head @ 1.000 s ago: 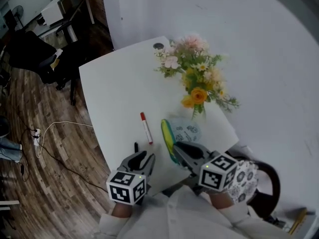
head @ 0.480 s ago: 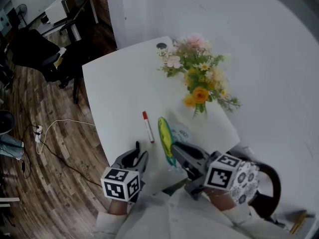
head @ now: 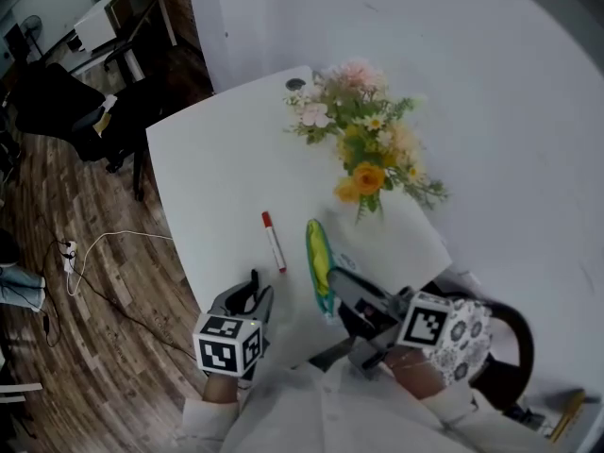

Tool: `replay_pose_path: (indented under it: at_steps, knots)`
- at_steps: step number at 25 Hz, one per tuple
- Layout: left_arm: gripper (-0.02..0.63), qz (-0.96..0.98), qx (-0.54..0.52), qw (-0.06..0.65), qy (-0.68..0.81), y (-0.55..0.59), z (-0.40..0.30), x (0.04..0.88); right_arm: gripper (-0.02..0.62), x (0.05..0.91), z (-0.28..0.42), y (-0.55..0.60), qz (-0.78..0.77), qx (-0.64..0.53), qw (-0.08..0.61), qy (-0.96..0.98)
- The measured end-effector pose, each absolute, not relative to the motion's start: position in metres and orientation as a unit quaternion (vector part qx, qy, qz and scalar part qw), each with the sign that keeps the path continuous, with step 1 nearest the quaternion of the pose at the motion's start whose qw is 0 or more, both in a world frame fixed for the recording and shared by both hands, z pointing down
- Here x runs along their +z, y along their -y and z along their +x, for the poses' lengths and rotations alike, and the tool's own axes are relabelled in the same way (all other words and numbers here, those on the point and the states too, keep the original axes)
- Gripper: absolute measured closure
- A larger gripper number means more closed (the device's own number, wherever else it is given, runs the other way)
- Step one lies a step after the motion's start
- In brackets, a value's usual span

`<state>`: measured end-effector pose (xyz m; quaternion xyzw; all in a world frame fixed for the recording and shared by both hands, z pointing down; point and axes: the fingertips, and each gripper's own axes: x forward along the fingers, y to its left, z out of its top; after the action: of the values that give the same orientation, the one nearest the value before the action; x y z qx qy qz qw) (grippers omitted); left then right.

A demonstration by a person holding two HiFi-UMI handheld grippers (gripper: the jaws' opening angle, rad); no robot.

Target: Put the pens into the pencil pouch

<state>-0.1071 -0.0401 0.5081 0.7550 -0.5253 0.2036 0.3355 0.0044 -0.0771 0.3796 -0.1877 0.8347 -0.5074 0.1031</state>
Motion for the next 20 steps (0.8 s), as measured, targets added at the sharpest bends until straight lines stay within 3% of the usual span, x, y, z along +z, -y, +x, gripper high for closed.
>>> replay_pose_path:
  at_steps: [7,20]
  knots:
    - [0.489,0.731,0.27,0.325,0.537,0.045,-0.117,0.532,0.551,0.383,0.008,0.078,-0.177,-0.521,0.12,-0.826]
    - [0.489,0.685,0.311,0.37,0.545,0.052,-0.132,0.57,0.551,0.394,0.009,0.074,-0.173,-0.531,0.103,-0.823]
